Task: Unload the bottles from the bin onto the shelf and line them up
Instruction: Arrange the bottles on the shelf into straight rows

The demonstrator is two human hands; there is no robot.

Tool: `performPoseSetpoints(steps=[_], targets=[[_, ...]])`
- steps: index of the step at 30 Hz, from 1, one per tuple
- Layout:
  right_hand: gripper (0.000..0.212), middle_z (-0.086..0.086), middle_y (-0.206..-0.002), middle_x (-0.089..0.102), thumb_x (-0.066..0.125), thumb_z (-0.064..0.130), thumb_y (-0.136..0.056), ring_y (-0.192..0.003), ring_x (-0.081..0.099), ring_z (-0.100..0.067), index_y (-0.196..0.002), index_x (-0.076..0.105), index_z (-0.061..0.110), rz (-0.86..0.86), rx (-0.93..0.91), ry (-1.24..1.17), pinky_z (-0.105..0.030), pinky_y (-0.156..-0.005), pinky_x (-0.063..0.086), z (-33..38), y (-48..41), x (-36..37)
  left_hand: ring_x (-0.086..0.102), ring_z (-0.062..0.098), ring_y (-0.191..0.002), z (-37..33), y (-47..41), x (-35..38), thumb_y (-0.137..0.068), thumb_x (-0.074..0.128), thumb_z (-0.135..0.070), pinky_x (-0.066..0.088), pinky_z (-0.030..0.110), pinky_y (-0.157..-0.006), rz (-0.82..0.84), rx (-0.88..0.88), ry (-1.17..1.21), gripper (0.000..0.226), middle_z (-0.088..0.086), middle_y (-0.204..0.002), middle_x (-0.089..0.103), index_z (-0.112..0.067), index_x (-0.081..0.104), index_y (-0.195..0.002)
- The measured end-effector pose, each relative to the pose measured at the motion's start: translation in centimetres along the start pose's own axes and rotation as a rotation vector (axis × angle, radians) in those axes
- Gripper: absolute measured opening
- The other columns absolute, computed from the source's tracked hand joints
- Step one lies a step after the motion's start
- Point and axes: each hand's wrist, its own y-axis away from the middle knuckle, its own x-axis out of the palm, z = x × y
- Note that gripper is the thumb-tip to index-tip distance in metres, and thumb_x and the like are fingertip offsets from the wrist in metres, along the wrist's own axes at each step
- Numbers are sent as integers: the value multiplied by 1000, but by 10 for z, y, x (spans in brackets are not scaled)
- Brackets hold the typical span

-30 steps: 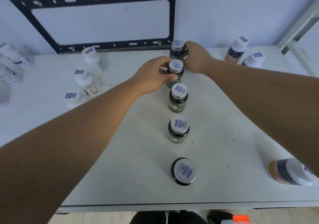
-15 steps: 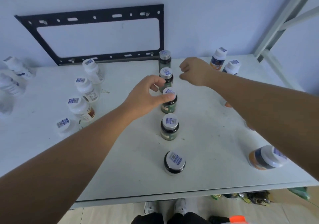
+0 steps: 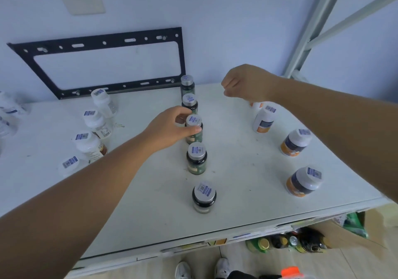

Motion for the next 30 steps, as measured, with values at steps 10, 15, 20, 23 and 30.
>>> performPoseSetpoints(steps=[10, 15, 20, 23, 30], targets=[[25, 1, -99, 72, 74, 41, -80, -89, 64, -17, -95, 71, 22, 12, 60, 141, -29, -79, 50, -70, 70, -65, 53, -18, -102, -71, -19, 4, -73, 71, -65, 42, 14, -81, -68, 126, -63, 45, -26, -114, 62, -44, 60, -113], [54, 9, -106, 70, 80, 52, -70, -96, 67, -10, -113, 66, 23, 172, 100, 4, -32, -94, 52, -123, 110, -60, 56, -8, -106, -110, -35, 46, -79, 77, -52, 49, 26, -95, -34, 160, -97, 42, -19, -119, 62, -40, 59, -116], [60, 16, -113, 62, 88, 40, -67, -104, 62, -2, -118, 58, 34, 221, 140, -231, -26, -91, 51, -179, 150, -16, 60, 7, -109, -129, -51, 107, -76, 83, -46, 50, 27, -92, 51, 108, -83, 67, -12, -127, 60, -27, 54, -134], [53, 17, -110, 64, 86, 32, -71, -101, 64, -4, -116, 57, 33, 152, 129, -341, -24, -88, 53, -195, 159, 12, 59, 1, -100, -132, -55, 134, -72, 86, -46, 44, 15, -75, 96, 48, 6, 80, -23, -122, 53, -35, 44, -139], [40, 26, -98, 70, 79, 42, -69, -91, 65, 9, -105, 61, 42, -119, 129, -557, -17, -80, 51, -195, 158, 51, 68, -10, -82, -128, -69, 155, -77, 83, -39, 44, 19, -69, 55, -17, 27, 51, -26, -114, 65, -43, 54, -119]])
